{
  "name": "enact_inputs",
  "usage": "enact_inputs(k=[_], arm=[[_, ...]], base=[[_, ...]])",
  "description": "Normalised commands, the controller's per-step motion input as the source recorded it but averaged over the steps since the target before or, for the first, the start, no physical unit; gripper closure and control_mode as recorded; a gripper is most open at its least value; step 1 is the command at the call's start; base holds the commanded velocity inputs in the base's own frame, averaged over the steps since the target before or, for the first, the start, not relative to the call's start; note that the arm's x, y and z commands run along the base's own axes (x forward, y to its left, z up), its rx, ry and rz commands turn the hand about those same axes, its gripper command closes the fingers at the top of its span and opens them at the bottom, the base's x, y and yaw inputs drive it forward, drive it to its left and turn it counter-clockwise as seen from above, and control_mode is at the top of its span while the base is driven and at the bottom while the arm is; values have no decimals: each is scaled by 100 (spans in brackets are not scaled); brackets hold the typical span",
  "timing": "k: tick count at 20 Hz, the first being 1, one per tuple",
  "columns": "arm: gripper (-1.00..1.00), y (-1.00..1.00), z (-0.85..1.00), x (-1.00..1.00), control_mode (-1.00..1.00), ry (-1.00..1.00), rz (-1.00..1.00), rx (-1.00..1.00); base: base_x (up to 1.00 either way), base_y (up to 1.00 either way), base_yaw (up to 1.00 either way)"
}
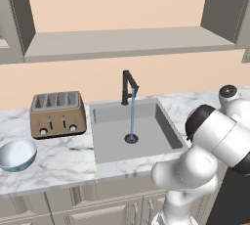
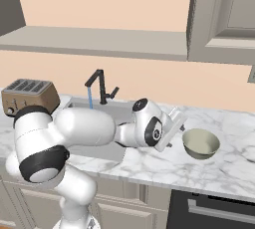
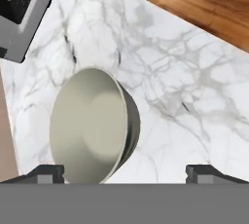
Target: Rinse each bowl for a few seconds and place them down in the sink or on the counter.
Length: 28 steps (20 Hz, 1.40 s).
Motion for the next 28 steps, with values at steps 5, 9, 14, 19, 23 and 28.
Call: enact_inputs(k=[5, 9, 14, 19, 23, 28], arm=[[-100, -5, -24, 9, -100, 2, 0, 0], [-100, -4, -25, 8, -100, 3, 0, 0], [-100, -10, -21, 15, -100, 1, 0, 1], [-100, -14, -25, 24, -100, 0, 0, 0], [-100, -11, -28, 28, -100, 0, 0, 0], [-100, -17, -28, 26, -100, 1, 0, 1]], base=[[0, 0, 0], [0, 0, 0], [0, 0, 0], [0, 0, 0], [0, 0, 0], [0, 0, 0]])
